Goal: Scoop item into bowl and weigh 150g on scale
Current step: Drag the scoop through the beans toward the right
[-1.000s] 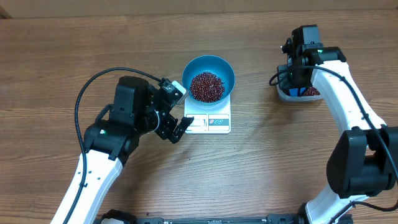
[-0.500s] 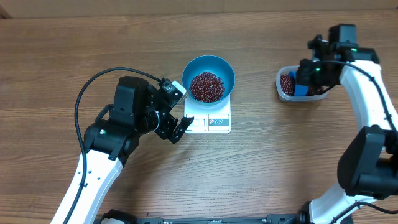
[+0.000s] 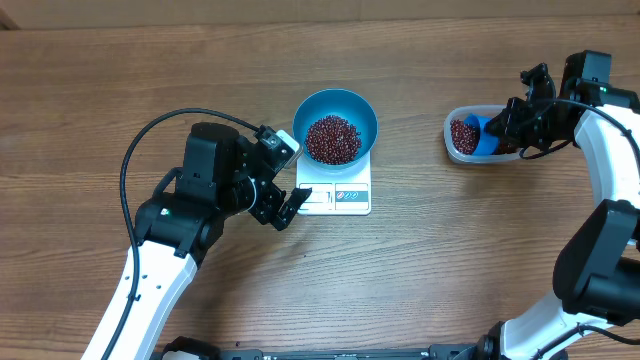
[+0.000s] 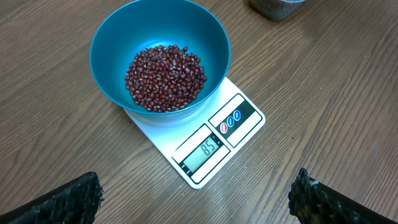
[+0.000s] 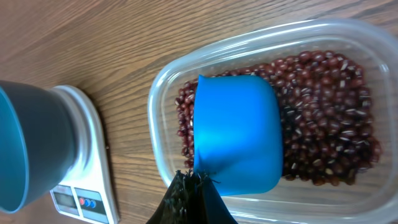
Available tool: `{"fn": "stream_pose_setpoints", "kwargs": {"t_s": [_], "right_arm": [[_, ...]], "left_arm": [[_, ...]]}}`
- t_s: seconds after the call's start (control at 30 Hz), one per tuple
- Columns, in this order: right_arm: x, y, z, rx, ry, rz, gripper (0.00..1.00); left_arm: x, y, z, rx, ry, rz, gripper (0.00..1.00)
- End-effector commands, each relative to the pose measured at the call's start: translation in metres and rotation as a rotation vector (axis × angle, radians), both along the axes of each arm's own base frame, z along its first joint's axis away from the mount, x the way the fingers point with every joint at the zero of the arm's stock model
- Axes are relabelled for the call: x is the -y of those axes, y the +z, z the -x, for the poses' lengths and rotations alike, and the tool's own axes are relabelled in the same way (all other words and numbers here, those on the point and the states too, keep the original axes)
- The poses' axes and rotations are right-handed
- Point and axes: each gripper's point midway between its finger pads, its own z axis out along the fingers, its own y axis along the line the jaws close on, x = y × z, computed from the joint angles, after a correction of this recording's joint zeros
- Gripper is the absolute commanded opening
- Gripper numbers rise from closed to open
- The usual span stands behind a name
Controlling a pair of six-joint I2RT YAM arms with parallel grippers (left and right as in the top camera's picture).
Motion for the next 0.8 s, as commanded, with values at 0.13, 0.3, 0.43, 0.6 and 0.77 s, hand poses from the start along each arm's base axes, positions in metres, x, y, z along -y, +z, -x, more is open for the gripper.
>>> {"fn": "stream_pose_setpoints", "kwargs": {"t_s": [0.13,0.3,0.43,0.6,0.77], "right_arm": [[-0.026,0.003,0.008,-0.029,0.012,-0.16,0.04],[-0.025,0.003,0.006,-0.032,-0.005,-0.164,0.04],[-0.019,0.004,0.005,-0.04,-0.044,-0.175,0.04],[-0.009,0.004,0.006,-0.048,-0.088,-0.184,0.04],[-0.003,0.009,0.007,-0.039,-0.106,-0.237,0.04]], "left_arm": [[0.002,0.011,-0.004,0.013,0.005,0.025,0.99],[0.002,0.011,-0.004,0.013,0.005,0.025,0.99],[0.002,0.011,-0.004,0.013,0.005,0.025,1.0],[0.002,0.011,-0.004,0.013,0.005,0.025,0.99],[0.002,0.011,-0.004,0.013,0.005,0.025,1.0]]}}
